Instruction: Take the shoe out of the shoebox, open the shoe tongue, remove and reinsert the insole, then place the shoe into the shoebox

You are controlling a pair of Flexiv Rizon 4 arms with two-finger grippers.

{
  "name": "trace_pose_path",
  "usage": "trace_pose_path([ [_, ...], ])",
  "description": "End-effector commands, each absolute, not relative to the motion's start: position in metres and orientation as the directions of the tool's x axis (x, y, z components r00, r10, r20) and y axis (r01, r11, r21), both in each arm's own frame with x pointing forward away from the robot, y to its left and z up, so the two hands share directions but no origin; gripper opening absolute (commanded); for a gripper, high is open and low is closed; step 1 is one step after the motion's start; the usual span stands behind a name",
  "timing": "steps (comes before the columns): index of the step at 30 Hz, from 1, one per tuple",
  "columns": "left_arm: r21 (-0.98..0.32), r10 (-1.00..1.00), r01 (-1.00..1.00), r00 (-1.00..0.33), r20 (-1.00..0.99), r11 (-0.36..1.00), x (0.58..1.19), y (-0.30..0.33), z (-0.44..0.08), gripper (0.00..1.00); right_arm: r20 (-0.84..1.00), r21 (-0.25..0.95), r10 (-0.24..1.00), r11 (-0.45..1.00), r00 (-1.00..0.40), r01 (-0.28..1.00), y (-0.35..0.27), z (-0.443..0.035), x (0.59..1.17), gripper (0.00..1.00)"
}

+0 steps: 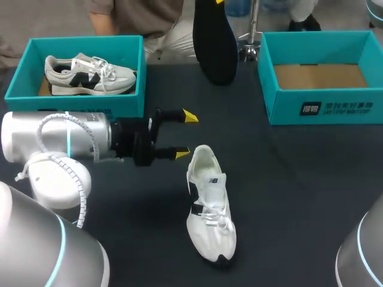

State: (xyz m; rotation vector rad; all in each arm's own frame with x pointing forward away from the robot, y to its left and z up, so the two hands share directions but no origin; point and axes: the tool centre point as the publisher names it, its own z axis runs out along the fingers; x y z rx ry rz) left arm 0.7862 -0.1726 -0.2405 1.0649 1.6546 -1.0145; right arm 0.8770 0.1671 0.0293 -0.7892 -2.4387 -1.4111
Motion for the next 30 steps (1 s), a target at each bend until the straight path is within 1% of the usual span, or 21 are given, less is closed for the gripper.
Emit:
trace_pose_path([
  [1,-0.146,0.178,0.944,-0.204,-0.963,0.296,0.784,-0.176,-0.234,1.00,0.436,0.735,0.343,0.398,-0.832,0.549,0.168,0.029,0.878,0.00],
  [14,-0.143,0.128,0.944,-0.187,-0.974,0.298,0.800,-0.174,-0.203,1.00,0.436,0.735,0.343,0.398,-0.832,0.549,0.168,0.029,0.878,0.00],
  [25,-0.111,0.081,0.953,-0.139,-0.987,0.282,0.811,-0.162,-0.180,1.00,0.436,0.735,0.343,0.398,-0.832,0.549,0.168,0.029,0.878,0.00],
  [30,-0.098,0.061,0.965,-0.116,-0.991,0.244,0.813,-0.164,-0.176,1.00,0.436,0.735,0.343,0.398,-0.832,0.549,0.168,0.029,0.878,0.00],
])
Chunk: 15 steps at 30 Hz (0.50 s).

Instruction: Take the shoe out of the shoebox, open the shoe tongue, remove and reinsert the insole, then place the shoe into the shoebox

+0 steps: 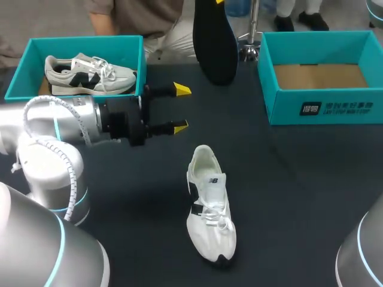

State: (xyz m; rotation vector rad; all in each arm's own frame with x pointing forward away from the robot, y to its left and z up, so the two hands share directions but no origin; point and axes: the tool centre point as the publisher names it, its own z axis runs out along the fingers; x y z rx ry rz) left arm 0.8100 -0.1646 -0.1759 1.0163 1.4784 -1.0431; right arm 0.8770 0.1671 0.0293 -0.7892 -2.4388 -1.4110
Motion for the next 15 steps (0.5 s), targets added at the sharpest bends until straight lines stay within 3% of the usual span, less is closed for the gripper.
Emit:
trace_pose_path([
  [1,-0.100,0.061,0.965,-0.118,-0.991,0.244,0.8144,-0.1648,-0.1749,1.00,0.436,0.735,0.343,0.398,-0.832,0.549,0.1679,0.0294,0.8775,0.00],
  [15,-0.067,0.067,0.965,-0.086,-0.994,0.252,0.8184,-0.1704,-0.1729,1.00,0.436,0.735,0.343,0.398,-0.832,0.549,0.1679,0.0294,0.8775,0.00],
])
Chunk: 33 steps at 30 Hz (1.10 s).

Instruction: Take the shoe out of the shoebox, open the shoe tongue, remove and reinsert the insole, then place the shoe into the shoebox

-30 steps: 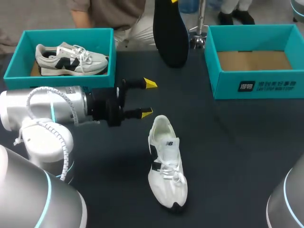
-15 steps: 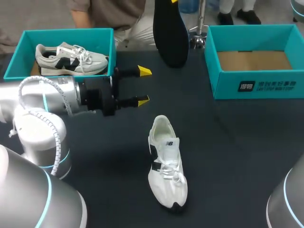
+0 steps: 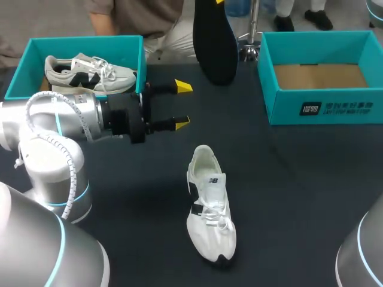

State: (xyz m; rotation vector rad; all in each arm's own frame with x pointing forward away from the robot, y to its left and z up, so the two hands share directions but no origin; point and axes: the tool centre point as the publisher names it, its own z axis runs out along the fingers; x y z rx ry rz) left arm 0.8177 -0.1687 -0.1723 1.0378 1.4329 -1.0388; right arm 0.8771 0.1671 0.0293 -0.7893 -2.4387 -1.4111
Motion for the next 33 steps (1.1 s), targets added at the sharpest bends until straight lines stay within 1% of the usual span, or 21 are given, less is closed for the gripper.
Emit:
trace_pose_path([
  [1,-0.067,0.067,0.965,-0.086,-0.994,0.252,0.818,-0.170,-0.173,1.00,0.448,0.736,0.339,0.387,-0.828,0.556,0.166,0.030,0.878,0.00],
  [4,-0.054,0.069,0.966,-0.074,-0.995,0.251,0.819,-0.170,-0.173,1.00,0.491,0.716,0.341,0.367,-0.802,0.594,0.159,0.031,0.881,0.00],
  [8,-0.027,0.060,0.969,-0.043,-0.997,0.245,0.819,-0.167,-0.172,1.00,0.596,0.642,0.343,0.340,-0.726,0.687,0.147,0.027,0.882,0.00],
  [13,-0.006,0.028,0.975,-0.012,-1.000,0.223,0.819,-0.160,-0.168,1.00,0.662,0.562,0.363,0.337,-0.655,0.755,0.136,0.015,0.880,0.00],
  [17,0.008,0.022,0.975,0.003,-1.000,0.222,0.819,-0.158,-0.166,1.00,0.724,0.506,0.349,0.315,-0.594,0.803,0.130,-0.003,0.876,0.00],
  [28,0.039,0.028,0.974,0.034,-0.999,0.224,0.815,-0.160,-0.161,1.00,0.813,0.393,0.327,0.305,-0.483,0.868,0.135,-0.053,0.868,0.00],
  [33,0.061,0.030,0.973,0.056,-0.998,0.223,0.814,-0.164,-0.159,1.00,0.844,0.358,0.295,0.312,-0.448,0.880,0.143,-0.072,0.865,0.00],
])
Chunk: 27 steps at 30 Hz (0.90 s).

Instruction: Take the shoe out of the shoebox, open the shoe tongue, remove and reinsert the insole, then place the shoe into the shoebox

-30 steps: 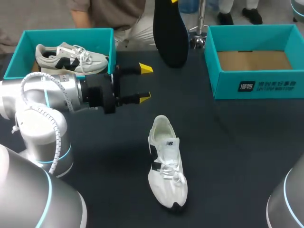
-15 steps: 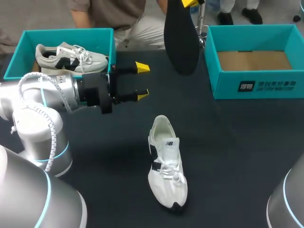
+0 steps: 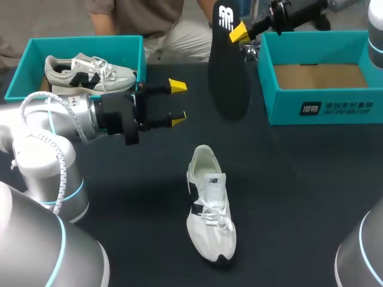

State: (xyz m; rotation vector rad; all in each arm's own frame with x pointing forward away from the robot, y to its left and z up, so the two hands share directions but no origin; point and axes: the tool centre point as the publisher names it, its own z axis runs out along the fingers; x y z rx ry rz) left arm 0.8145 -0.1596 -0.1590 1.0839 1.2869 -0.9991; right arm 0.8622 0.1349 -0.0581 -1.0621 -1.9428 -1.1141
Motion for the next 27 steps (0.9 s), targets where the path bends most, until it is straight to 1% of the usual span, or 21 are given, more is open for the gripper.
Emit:
trace_pose_path([
  [1,0.067,0.032,0.973,0.061,-0.998,0.223,0.814,-0.165,-0.159,1.00,0.849,0.350,0.292,0.318,-0.442,0.881,0.146,-0.076,0.865,0.00],
  [17,0.122,0.020,0.970,0.120,-0.993,0.210,0.820,-0.174,-0.152,1.00,0.915,0.275,0.180,0.377,-0.361,0.884,0.186,-0.121,0.862,0.00],
  [24,0.142,0.020,0.965,0.141,-0.990,0.219,0.825,-0.178,-0.153,1.00,0.923,0.274,0.153,0.380,-0.352,0.884,0.197,-0.126,0.856,0.00],
  [25,0.145,0.019,0.965,0.145,-0.989,0.218,0.825,-0.178,-0.153,0.84,0.924,0.273,0.152,0.380,-0.351,0.884,0.198,-0.127,0.856,0.00],
  [26,0.145,0.014,0.966,0.145,-0.989,0.216,0.825,-0.179,-0.153,0.48,0.925,0.272,0.151,0.380,-0.350,0.884,0.198,-0.127,0.855,0.00],
  [27,0.144,0.012,0.966,0.145,-0.989,0.216,0.826,-0.179,-0.153,0.32,0.925,0.271,0.150,0.379,-0.348,0.885,0.198,-0.128,0.855,0.00],
])
